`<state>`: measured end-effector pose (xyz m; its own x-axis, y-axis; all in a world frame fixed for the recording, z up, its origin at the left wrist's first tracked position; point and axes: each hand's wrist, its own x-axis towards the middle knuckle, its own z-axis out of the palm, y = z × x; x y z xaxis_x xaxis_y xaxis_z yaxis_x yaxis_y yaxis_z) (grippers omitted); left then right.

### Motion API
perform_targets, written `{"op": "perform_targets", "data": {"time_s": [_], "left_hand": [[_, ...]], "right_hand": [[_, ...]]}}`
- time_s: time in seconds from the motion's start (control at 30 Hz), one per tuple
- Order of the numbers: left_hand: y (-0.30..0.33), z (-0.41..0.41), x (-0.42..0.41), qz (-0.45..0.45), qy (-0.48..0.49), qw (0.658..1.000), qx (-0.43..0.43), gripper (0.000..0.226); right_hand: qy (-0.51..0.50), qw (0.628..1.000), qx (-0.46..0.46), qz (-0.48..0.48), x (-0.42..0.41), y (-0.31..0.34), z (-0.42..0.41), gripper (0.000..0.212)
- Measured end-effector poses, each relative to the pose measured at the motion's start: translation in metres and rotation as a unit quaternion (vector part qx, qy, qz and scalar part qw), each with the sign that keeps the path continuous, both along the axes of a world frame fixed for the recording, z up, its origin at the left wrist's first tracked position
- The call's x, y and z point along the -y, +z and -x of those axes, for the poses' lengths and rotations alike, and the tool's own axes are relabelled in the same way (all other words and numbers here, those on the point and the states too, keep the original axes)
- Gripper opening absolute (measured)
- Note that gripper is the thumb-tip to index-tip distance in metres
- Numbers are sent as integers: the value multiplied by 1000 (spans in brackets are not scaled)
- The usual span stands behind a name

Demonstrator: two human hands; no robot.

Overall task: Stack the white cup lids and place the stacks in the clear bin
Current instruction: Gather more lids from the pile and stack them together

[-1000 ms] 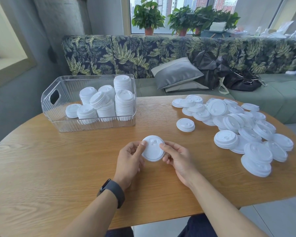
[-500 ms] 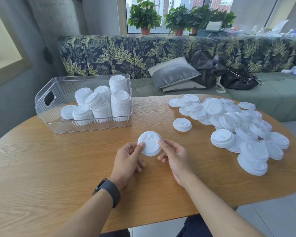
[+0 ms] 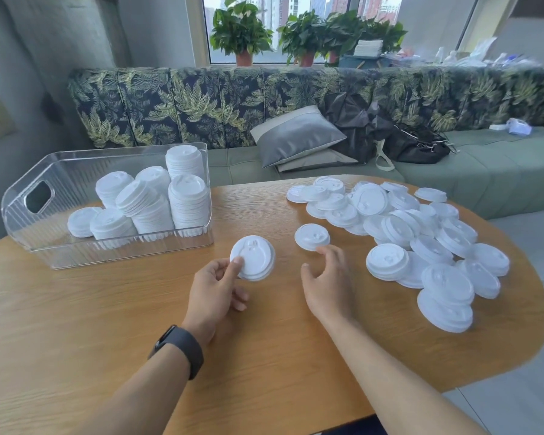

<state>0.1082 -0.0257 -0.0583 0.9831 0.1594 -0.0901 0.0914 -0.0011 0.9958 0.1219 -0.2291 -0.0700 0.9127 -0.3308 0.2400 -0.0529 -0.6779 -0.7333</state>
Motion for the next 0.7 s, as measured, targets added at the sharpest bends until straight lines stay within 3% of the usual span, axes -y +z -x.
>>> {"op": "perform_targets", "data": {"time_s": [0.4, 0.6, 0.7], "left_hand": [[-3, -49, 11, -31, -23, 999, 11, 39], [-4, -56, 13, -29, -27, 999, 17, 35], [-3, -53, 13, -20, -17, 999, 25, 30]], "right_hand": [[-68, 991, -65, 92, 8, -7, -62, 84], [-79, 988, -71, 113, 9, -8, -73, 80], [-71, 995, -28, 63, 9, -7, -68, 75]]}}
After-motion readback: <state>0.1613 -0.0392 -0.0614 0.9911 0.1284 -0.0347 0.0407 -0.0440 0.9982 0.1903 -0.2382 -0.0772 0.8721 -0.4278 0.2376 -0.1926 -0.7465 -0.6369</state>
